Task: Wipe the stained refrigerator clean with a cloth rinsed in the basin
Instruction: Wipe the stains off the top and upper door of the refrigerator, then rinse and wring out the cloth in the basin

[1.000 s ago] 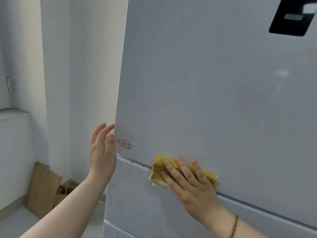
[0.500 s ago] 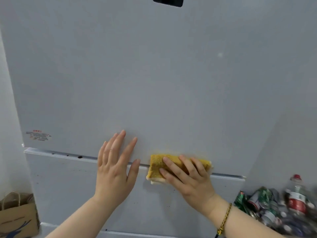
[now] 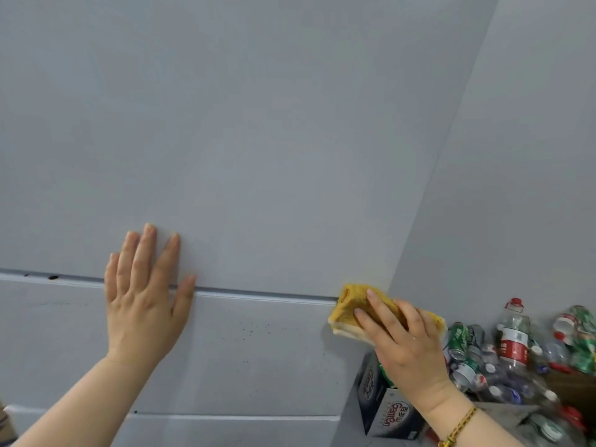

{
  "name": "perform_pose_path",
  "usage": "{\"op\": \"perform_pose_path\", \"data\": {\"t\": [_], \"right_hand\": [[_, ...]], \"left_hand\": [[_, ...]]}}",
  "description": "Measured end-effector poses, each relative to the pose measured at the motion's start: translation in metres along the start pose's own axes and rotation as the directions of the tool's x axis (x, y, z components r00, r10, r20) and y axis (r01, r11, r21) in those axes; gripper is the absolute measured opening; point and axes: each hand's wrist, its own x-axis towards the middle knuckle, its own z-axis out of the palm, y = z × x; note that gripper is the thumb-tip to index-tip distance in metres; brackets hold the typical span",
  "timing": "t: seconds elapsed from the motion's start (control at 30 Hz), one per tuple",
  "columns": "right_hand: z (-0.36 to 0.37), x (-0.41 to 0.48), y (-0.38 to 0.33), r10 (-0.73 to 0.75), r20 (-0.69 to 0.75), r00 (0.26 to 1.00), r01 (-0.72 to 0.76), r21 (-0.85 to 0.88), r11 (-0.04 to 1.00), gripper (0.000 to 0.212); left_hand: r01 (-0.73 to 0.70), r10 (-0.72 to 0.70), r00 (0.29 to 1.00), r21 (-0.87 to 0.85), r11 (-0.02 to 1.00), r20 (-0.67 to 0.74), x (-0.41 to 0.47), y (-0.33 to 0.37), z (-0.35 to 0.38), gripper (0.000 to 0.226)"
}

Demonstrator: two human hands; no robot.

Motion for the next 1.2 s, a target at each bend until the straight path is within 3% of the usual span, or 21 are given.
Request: {"op": "perform_pose_path", "data": {"t": [0.1, 0.17, 0.23, 0.27, 0.37, 0.5, 0.57, 0.67, 0.73, 0.9, 1.03, 1.1, 1.17, 1.2], "right_hand": [[-0.015, -0.008, -0.004, 0.179, 0.106, 0.978, -0.195, 0.168, 0.966, 0.045], [-0.025, -0.009, -0.012, 0.26, 0.165, 0.951, -0.302, 0.334, 0.893, 0.047], [-0.031, -0.005, -0.026, 0.301, 0.224, 0.927, -0.374, 0.487, 0.789, 0.049], [-0.033, -0.002, -0.034, 0.305, 0.26, 0.916, -0.4, 0.556, 0.728, 0.05], [-0.034, 0.008, -0.065, 0.263, 0.374, 0.889, -0.457, 0.751, 0.476, 0.056], [-0.04, 0.028, -0.119, 0.182, 0.531, 0.828, -0.55, 0.832, 0.075, 0.059], [-0.048, 0.041, -0.15, 0.093, 0.605, 0.791, -0.594, 0.795, -0.124, 0.054], [-0.059, 0.057, -0.183, -0.137, 0.713, 0.688, -0.709, 0.62, -0.335, 0.052], [-0.065, 0.066, -0.206, -0.276, 0.737, 0.617, -0.78, 0.526, -0.339, 0.045], [-0.083, 0.095, -0.271, -0.511, 0.64, 0.574, -0.817, 0.491, -0.303, 0.031], [-0.114, 0.126, -0.34, -0.657, 0.553, 0.512, -0.847, 0.453, -0.278, 0.02], [-0.132, 0.136, -0.386, -0.676, 0.518, 0.523, -0.829, 0.495, -0.262, 0.026], [-0.152, 0.145, -0.435, -0.661, 0.477, 0.579, -0.753, 0.624, -0.21, 0.008], [-0.166, 0.153, -0.464, -0.663, 0.452, 0.596, -0.715, 0.675, -0.183, 0.008]], "left_hand": [[0.146, -0.142, 0.989, -0.1, 0.984, 0.047, -0.011, 0.018, -0.004, 0.058], [0.181, -0.162, 0.981, -0.188, 0.965, 0.109, -0.027, 0.033, -0.009, 0.057], [0.204, -0.124, 0.965, -0.36, 0.91, 0.233, -0.043, 0.049, -0.015, 0.043], [0.304, -0.149, 0.927, -0.457, 0.836, 0.344, -0.047, 0.059, -0.02, 0.035], [0.595, -0.267, 0.781, -0.543, 0.592, 0.565, -0.062, 0.079, -0.032, 0.022], [0.862, -0.358, 0.503, -0.427, 0.274, 0.787, -0.08, 0.072, -0.046, 0.033], [0.897, -0.441, 0.433, -0.422, 0.128, 0.787, -0.086, 0.06, -0.063, 0.021], [0.9, -0.581, 0.398, -0.423, 0.099, 0.71, -0.094, 0.036, -0.087, 0.017], [0.894, -0.652, 0.394, -0.435, 0.108, 0.648, -0.101, 0.019, -0.107, 0.016], [0.894, -0.765, 0.345, -0.439, 0.091, 0.544, -0.121, -0.034, -0.165, 0.013], [0.905, -0.837, 0.264, -0.424, 0.043, 0.478, -0.152, -0.088, -0.221, 0.014], [0.911, -0.875, 0.224, -0.411, 0.032, 0.43, -0.171, -0.117, -0.256, 0.013], [0.911, -0.908, 0.19, -0.413, 0.021, 0.373, -0.189, -0.145, -0.294, 0.013], [0.904, -0.926, 0.186, -0.427, 0.031, 0.328, -0.199, -0.161, -0.318, 0.013]]}}
